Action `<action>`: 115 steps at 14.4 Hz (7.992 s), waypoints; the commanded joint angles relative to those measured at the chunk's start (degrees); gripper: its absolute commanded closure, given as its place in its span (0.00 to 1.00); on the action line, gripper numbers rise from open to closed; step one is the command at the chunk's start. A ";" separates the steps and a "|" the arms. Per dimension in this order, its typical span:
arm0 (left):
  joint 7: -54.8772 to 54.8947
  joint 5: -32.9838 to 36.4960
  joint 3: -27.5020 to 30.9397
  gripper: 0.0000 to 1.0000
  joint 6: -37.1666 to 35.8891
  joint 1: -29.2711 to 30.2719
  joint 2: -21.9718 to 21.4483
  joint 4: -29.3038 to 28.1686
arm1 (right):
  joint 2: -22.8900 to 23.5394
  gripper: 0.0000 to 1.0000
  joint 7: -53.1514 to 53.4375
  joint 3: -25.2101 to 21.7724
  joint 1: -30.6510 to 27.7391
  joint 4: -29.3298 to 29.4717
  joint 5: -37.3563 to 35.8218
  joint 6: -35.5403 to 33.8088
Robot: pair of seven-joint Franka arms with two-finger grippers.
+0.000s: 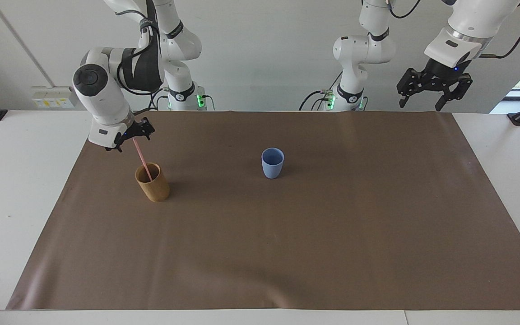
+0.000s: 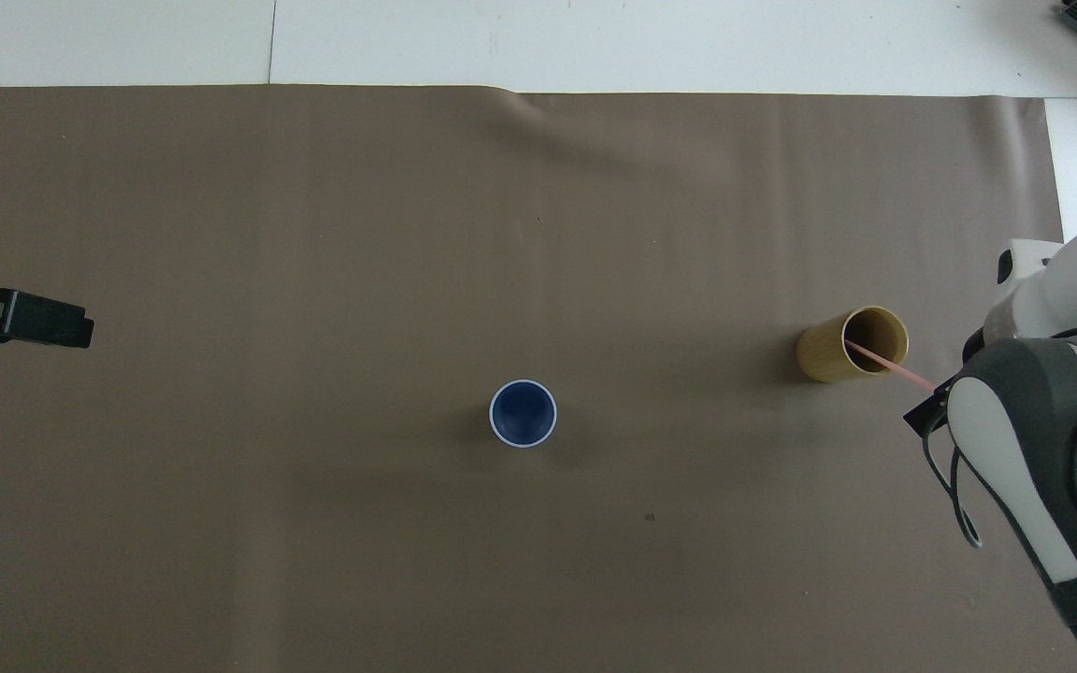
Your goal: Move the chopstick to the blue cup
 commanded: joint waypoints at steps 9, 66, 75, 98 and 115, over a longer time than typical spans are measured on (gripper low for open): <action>0.23 0.87 -0.59 0.00 -1.93 0.68 0.49 1.63 | -0.28 1.00 1.78 0.27 0.39 -0.20 -0.98 0.57; 0.23 0.78 -0.50 0.00 -2.11 0.68 0.23 1.02 | 6.66 0.00 73.68 3.88 27.20 9.81 43.24 2.23; 0.23 0.78 -0.50 0.00 -2.02 0.76 0.23 1.02 | 4.21 0.00 58.95 3.09 22.47 15.09 11.45 2.32; 0.14 0.61 -0.59 0.00 -1.58 0.68 0.32 1.02 | -4.15 0.00 38.44 -0.34 1.45 26.01 4.82 -11.92; 0.32 0.61 -0.50 0.00 -1.23 0.68 0.32 1.10 | -5.99 0.00 35.01 0.10 0.48 20.28 5.35 -11.74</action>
